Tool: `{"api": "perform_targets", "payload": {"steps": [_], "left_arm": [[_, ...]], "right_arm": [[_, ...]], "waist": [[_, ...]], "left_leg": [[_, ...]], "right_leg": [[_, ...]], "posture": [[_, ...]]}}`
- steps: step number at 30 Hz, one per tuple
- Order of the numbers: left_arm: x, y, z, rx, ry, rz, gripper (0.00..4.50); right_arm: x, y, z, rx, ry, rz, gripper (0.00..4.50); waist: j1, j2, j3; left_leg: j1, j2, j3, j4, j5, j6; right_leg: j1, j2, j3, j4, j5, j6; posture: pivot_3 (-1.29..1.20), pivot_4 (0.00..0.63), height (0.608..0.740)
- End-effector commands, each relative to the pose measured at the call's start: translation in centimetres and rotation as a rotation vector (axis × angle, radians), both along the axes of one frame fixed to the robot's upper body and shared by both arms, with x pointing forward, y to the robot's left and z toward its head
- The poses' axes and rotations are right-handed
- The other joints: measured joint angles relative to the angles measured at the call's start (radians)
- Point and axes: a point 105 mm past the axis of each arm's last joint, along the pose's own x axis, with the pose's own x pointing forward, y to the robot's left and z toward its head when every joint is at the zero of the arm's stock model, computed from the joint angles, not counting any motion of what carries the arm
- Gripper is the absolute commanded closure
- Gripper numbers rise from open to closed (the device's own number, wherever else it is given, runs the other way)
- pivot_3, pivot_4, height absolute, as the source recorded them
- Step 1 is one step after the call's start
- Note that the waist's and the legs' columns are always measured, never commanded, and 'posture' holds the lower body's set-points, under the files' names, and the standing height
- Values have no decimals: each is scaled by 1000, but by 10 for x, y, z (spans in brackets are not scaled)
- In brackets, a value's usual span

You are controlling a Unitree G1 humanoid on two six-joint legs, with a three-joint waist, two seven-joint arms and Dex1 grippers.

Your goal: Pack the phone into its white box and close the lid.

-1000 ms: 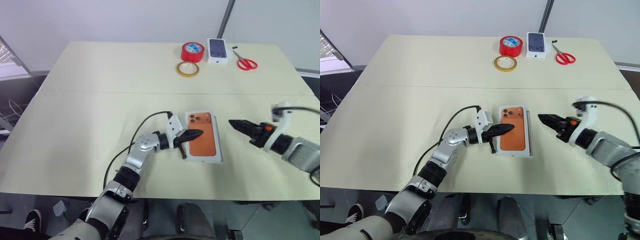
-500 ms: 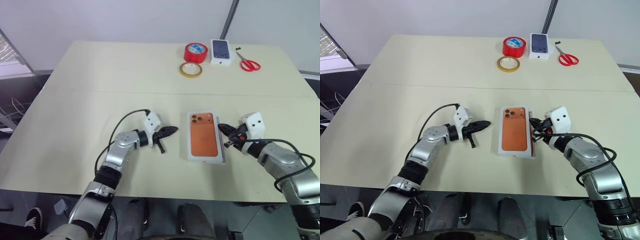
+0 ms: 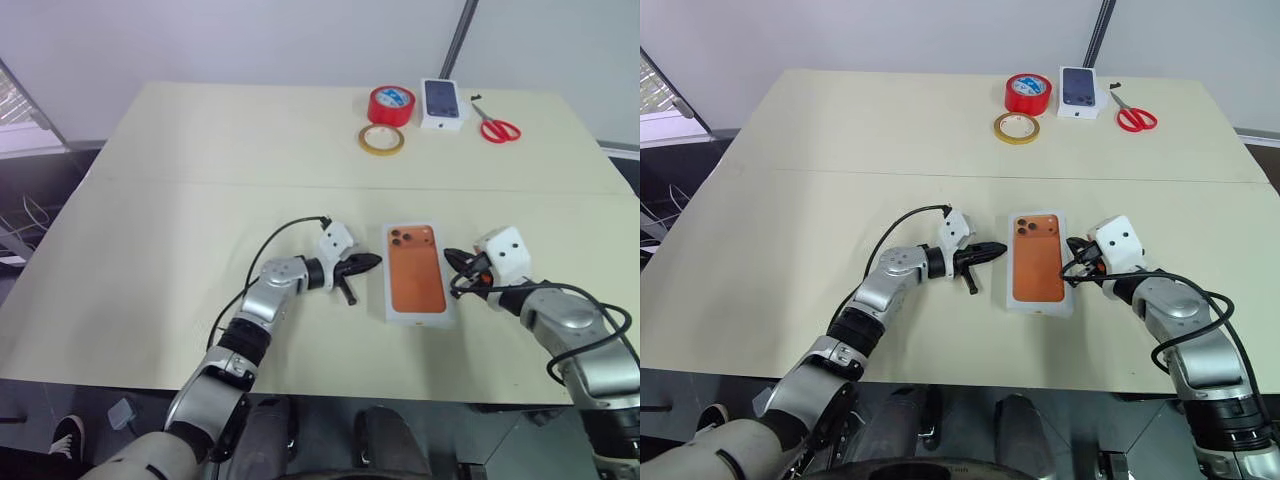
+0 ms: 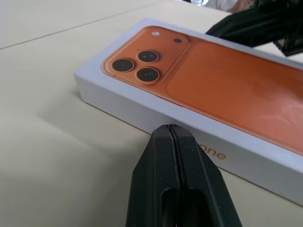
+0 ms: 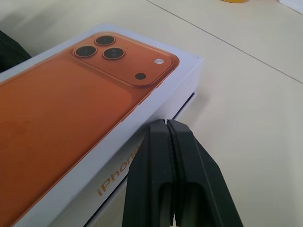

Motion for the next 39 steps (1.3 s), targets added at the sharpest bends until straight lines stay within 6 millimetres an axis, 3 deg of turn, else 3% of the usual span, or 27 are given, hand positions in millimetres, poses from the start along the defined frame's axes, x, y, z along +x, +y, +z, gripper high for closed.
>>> {"api": "perform_targets", "payload": {"steps": [1,4,8,14,21,31,35,39], "left_arm": [[-1,-14,31,-89,-54,-41,4500],[-1,-13,36,-113,-65,-40,4500],[-2,-10,23,-48,-53,-41,4500],[-2,-9,21,-36,-59,-33,4500],[0,-21,23,-55,-66,-17,4500],[-1,-21,29,-76,-95,-14,4500],[0,-20,30,-83,-97,-6,4500],[0,-20,19,-50,-79,3,4500]], "right_arm": [[-2,14,6,-2,-38,61,4445],[-2,15,4,-3,-32,61,4445],[0,16,2,-40,-33,73,4445],[1,13,-2,-80,-24,66,4445],[6,11,-13,-168,-9,50,4445],[10,-5,-9,-167,-1,-1,4445],[12,-18,1,-172,-11,-25,4445],[11,-13,-4,-200,0,6,4445]], "waist": [[-1,0,0],[-1,0,0],[-1,0,0],[-1,0,0],[-1,0,0],[0,0,0],[2,0,0],[1,0,0]], "left_leg": [[0,0,0,0,0,0],[0,0,0,0,0,0],[0,0,0,0,0,0],[0,0,0,0,0,0],[0,0,0,1,0,0],[0,0,0,3,0,0],[0,0,0,4,0,0],[0,0,0,4,0,1]], "right_leg": [[0,0,0,0,0,0],[0,0,0,0,0,0],[0,0,0,0,0,0],[0,0,0,1,0,0],[0,0,0,1,0,0],[1,0,0,2,0,0],[1,0,0,2,0,0],[1,0,0,2,0,0]], "posture": [[0,150,728],[0,150,728],[0,150,728],[0,150,728],[0,150,728],[0,150,728],[0,150,728],[0,150,728]]}}
